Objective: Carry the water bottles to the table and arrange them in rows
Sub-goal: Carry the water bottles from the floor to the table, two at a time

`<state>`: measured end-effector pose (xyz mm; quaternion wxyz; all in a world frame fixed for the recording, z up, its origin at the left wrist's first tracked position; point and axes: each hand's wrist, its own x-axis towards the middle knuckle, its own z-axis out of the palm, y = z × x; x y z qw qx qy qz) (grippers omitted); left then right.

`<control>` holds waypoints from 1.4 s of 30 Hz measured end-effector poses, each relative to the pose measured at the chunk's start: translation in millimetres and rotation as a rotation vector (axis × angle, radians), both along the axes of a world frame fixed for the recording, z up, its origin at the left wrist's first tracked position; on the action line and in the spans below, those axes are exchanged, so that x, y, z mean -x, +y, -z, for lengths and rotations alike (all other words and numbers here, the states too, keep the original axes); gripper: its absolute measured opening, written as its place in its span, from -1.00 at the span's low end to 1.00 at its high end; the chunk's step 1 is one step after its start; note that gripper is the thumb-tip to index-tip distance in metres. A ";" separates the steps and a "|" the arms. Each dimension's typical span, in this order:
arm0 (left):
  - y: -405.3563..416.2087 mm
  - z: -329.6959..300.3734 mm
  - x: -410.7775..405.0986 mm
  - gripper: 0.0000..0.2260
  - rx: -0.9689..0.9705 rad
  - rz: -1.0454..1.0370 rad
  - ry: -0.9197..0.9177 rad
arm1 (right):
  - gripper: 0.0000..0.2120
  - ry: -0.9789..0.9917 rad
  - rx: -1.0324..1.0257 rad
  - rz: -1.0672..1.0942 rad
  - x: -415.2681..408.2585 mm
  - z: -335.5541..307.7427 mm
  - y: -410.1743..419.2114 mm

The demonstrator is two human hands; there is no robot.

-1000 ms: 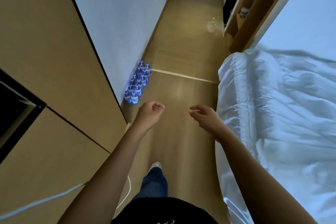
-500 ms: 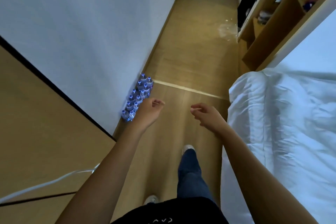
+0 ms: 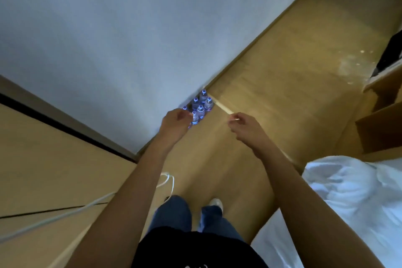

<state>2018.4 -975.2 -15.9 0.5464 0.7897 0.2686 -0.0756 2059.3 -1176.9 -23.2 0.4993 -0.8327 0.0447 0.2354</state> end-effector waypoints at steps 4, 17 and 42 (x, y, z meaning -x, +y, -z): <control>29.6 20.8 -20.9 -0.91 -0.028 -0.153 0.036 | -0.79 0.050 0.021 -0.145 -51.4 16.9 27.9; 144.5 99.0 -70.2 -0.80 -0.016 -0.596 0.157 | -0.74 0.062 0.118 -0.589 -187.8 75.5 169.4; 112.0 448.0 -66.9 -0.91 -0.001 -0.919 0.327 | -0.87 0.114 0.266 -0.929 -244.2 442.7 224.2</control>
